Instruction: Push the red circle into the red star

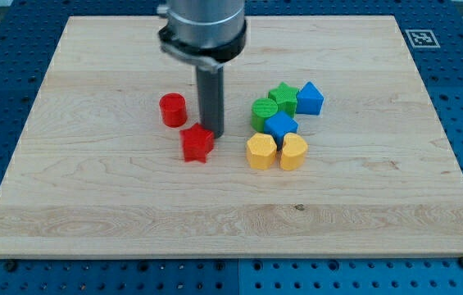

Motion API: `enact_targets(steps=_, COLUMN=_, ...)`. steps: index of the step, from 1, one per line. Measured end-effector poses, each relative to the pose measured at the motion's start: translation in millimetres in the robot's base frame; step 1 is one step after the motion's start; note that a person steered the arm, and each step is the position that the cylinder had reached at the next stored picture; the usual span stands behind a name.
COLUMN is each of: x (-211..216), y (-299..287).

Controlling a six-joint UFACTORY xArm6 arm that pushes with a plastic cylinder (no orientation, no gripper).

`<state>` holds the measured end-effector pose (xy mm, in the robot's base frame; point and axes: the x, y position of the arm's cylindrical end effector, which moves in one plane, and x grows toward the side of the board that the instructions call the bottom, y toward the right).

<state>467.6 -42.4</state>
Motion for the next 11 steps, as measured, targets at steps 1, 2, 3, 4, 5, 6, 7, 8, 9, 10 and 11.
enact_targets(steps=1, x=-1, y=-24)
enact_targets(steps=2, x=-24, y=-4)
enact_targets(steps=3, x=-73, y=-20)
enact_targets(steps=4, x=-102, y=-46)
enact_targets(steps=5, x=-82, y=-73)
enact_targets(steps=6, x=-58, y=-71)
enact_targets(steps=7, x=-56, y=-65)
enact_targets(steps=8, x=-96, y=-54)
enact_targets(steps=9, x=-71, y=-41)
enact_targets(steps=10, x=-42, y=-41)
enact_targets(steps=11, x=-38, y=-41)
